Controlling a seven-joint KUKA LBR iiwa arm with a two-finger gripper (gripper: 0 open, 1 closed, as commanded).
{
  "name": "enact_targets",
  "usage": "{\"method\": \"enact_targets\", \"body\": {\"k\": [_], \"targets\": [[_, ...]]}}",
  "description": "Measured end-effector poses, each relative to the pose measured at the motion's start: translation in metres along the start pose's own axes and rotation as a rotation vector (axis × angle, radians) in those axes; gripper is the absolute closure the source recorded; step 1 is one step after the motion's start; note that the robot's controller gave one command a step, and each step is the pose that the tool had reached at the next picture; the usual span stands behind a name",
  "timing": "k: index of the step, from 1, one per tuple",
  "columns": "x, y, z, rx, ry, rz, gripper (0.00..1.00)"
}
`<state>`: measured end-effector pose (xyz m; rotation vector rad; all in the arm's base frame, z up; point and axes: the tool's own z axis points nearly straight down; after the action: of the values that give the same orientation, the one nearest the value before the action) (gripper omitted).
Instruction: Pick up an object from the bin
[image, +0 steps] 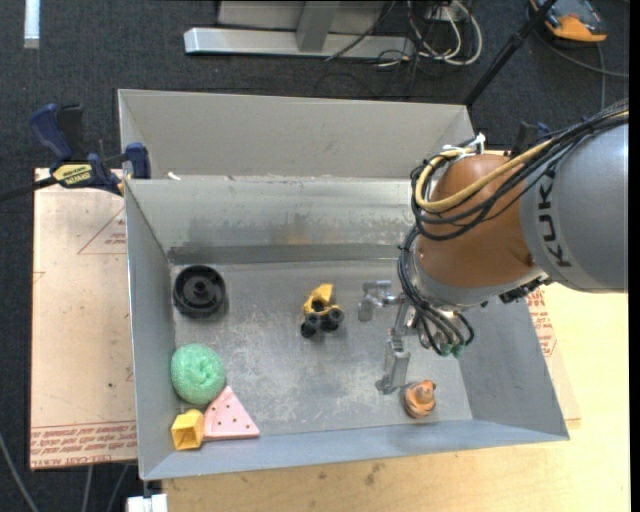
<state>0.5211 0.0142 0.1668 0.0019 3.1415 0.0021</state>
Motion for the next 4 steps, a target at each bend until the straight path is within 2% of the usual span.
{"method": "enact_targets", "body": {"k": [1, 2, 3, 4], "targets": [[0.000, 0.000, 0.000, 0.000, 0.000, 0.000, 0.00], [-0.031, 0.018, 0.045, 0.000, -0.007, 0.043, 0.00], [-0.057, 0.062, 0.089, -0.004, -0.017, 0.009, 1.00], [-0.057, 0.062, 0.089, -0.004, -0.017, 0.009, 1.00]]}}
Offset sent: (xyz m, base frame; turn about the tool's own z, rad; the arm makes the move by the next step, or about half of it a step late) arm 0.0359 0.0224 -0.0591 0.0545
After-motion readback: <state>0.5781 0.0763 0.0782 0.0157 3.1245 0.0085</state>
